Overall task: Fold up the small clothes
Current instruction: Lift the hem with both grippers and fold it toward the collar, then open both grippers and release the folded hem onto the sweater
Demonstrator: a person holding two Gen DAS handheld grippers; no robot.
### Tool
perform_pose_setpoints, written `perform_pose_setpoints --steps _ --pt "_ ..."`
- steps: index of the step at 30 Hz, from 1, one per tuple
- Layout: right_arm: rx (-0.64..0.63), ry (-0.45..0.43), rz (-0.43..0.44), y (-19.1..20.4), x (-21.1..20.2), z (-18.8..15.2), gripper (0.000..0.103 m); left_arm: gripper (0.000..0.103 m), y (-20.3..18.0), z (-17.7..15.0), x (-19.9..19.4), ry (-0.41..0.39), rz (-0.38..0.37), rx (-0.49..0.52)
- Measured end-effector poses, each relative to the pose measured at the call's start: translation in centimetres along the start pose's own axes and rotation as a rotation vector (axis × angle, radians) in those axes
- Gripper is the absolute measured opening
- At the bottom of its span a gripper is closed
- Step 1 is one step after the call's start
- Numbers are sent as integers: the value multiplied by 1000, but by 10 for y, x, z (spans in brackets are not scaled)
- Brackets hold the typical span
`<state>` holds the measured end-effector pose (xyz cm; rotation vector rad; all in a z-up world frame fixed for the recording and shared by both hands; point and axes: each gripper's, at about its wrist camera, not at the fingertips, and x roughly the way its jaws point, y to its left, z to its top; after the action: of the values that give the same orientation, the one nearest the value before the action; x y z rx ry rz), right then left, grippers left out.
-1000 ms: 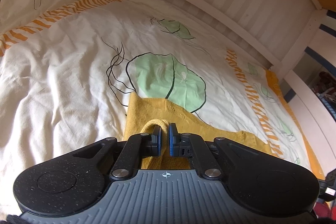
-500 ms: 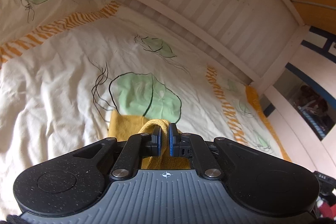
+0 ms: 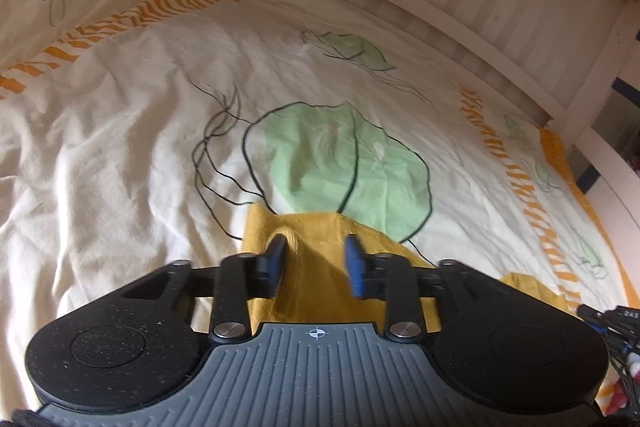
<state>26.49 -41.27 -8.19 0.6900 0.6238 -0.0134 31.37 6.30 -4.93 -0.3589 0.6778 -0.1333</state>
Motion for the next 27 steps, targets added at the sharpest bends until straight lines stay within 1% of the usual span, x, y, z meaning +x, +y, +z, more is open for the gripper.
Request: perform_pose_setpoints --steps 1,2,3,4,6,8,11,14,18,22,25,27 --pt "-8 -13 -12 0 -3 1 49 47 0 1 -4 -23 21 7" --pt "-24 -31 -25 2 -7 1 57 49 -1 2 -9 -43 34 21" --pt "-42 -48 -32 4 -12 2 62 50 -1 2 -14 -54 39 36" --pt "-63 -62 -33 7 -18 2 62 50 -4 3 -21 -62 42 57" --pt "-130 -78 -32 18 -29 0 62 56 -13 0 -33 -73 43 118" --pt "-203 -72 -26 32 -37 -6 62 60 -23 -7 -44 -66 35 189" --pt "-329 -31 -16 56 -45 -29 62 60 -37 -28 -51 -14 -4 279" --pt "-457 33 -6 79 -45 -59 62 60 -45 -55 -51 46 -21 325" --pt "-592 106 16 106 -38 -97 62 60 -45 -82 -44 99 -20 351" --pt "-673 143 19 124 -21 -117 62 60 -37 -95 -30 162 -11 310" --pt "-709 171 -4 132 -5 -126 61 60 -34 -100 -29 155 -11 301" --pt "-736 168 -24 137 6 -128 62 61 -33 -101 -29 153 -14 295"
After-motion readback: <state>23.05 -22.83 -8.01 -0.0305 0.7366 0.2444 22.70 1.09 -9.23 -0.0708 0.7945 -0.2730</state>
